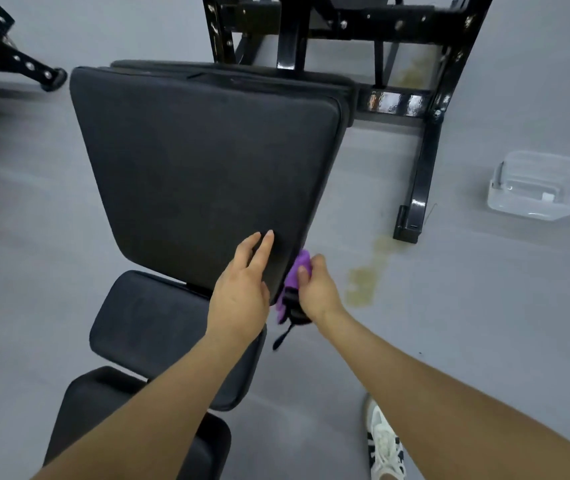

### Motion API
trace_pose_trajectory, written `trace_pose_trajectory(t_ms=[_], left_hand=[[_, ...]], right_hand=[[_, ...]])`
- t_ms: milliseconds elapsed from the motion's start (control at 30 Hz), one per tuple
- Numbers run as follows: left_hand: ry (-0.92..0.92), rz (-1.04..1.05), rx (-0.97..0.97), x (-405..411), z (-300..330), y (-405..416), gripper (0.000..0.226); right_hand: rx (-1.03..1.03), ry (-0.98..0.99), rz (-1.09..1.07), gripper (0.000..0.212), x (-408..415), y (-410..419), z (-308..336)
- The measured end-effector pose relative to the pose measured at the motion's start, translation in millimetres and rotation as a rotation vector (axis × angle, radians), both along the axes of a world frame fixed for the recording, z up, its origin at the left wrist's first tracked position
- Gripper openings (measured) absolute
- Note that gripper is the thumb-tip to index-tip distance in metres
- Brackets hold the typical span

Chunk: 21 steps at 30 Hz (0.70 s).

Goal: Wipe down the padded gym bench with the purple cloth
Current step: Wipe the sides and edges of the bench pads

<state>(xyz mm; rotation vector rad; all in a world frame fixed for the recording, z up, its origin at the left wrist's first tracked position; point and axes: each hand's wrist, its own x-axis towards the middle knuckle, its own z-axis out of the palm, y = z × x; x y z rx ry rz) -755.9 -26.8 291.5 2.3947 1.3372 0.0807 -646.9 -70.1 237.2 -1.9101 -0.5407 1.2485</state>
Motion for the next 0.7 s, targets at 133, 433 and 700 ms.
trace_pose_trajectory(t_ms=[133,433,700], left_hand=[[0.010,0.032,-0.036,-5,-6,-8,0.075],[-0.015,0.102,-0.028,-21,-28,-16,0.062],[0.003,0.103,-0.086,-52,-44,-26,0.063]], right_hand=[[0.004,-0.007,-0.148,0.009,19,10,0],[0.237,-0.060,-0.408,0.010,1,23,-4],[0.014,0.151,-0.108,0.016,-74,-27,-46]])
